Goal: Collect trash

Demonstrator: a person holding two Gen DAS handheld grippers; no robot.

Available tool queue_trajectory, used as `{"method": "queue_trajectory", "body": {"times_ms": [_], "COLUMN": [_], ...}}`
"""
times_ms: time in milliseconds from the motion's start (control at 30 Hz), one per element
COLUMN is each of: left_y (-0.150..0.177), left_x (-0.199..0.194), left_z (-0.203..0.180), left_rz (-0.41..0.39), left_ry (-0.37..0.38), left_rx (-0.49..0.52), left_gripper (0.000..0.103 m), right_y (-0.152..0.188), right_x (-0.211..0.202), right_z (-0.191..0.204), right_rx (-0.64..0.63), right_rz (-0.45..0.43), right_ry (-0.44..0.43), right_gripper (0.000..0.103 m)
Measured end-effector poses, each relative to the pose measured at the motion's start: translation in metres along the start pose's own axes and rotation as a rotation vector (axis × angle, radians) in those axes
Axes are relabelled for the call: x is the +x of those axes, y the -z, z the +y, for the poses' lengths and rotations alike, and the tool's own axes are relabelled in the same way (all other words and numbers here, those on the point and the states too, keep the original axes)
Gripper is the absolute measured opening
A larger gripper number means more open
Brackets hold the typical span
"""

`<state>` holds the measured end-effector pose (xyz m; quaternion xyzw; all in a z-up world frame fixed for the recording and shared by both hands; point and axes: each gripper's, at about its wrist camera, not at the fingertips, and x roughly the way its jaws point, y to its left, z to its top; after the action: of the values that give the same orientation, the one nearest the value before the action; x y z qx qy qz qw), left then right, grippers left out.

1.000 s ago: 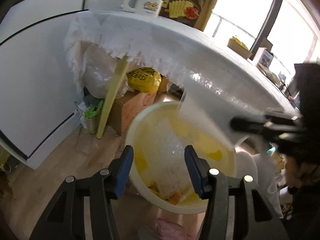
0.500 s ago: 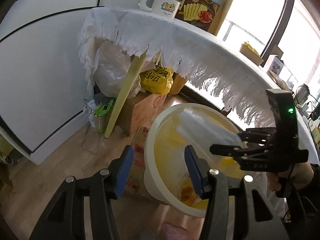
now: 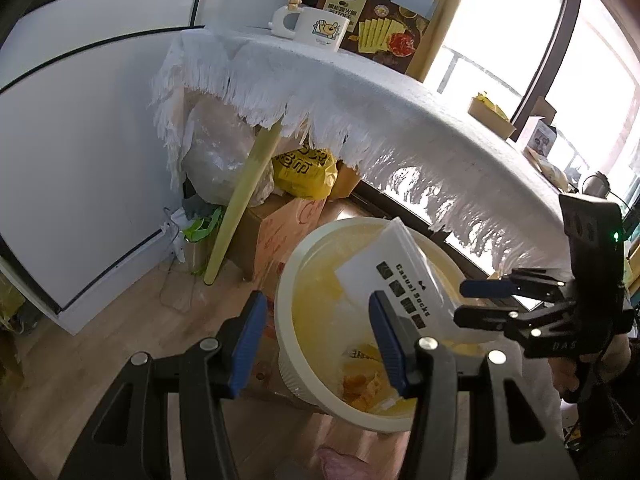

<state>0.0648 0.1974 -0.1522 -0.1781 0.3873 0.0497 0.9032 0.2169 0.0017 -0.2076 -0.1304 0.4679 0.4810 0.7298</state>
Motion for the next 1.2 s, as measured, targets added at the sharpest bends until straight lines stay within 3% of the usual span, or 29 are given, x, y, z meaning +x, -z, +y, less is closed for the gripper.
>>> {"method": "queue_trajectory", "body": {"times_ms": [200,367,700,933,1200], "left_y": [0.000,-0.003,-0.004,-0.003,0.001], "left_x": [-0.006,-0.007,-0.013,-0.025,-0.048], "left_z": [-0.001,-0.001,-0.006,-0.012,-0.018], "left_rz": [-0.004,-0.006,-0.018,-0.031,-0.051], "left_ry": [-0.009,-0.017,-0.007,-0.005,-0.026], "left_rx": [0.005,0.010,0.032,0.050,0.087], "left_gripper": [0.053,0.053,0.053,0.053,0.053], "right_y": [0.008,0.012,0.038,0.039,0.027], "right_x": [0.009,0.005,-0.016,0.003,-0.028], "right_z": [0.005,0.010,0.018,0.021,0.031], "right_rx": [-0.042,-0.051,-0.056,-0.022,-0.044], "right_rz": [0.047,0.053,0.084,0.104,0.004], "right_ry": [0.082,0.011,0.056,-0.050,0.092], "right_gripper": [0.046,0.046,0.046,0.046,0.046]}}
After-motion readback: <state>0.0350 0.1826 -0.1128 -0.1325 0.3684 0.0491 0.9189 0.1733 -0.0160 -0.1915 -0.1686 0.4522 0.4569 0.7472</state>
